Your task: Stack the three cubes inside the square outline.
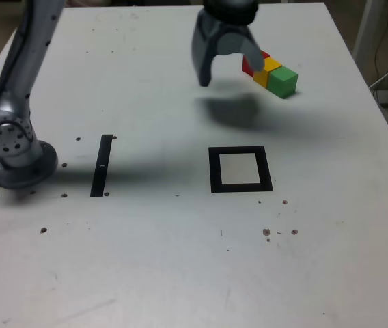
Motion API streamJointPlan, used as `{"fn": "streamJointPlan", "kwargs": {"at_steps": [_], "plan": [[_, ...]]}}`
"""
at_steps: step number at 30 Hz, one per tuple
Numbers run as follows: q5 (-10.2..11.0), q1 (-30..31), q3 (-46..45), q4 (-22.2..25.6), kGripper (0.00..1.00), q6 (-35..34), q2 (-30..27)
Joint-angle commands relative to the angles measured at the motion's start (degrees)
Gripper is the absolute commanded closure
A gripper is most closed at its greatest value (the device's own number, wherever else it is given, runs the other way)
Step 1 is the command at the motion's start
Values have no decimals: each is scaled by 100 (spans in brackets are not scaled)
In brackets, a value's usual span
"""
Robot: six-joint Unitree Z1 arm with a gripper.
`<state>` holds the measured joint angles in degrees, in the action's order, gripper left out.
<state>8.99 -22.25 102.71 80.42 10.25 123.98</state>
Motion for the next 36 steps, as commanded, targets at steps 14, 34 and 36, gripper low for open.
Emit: {"fn": "streamJointPlan", "kwargs": {"at_steps": [14,34,36], "plan": [[77,-534,1361,396,1,10,659],[-13,-824,3001,1006,1,-80,1540],[-22,-843,3124,1036,1,-82,1624]]}}
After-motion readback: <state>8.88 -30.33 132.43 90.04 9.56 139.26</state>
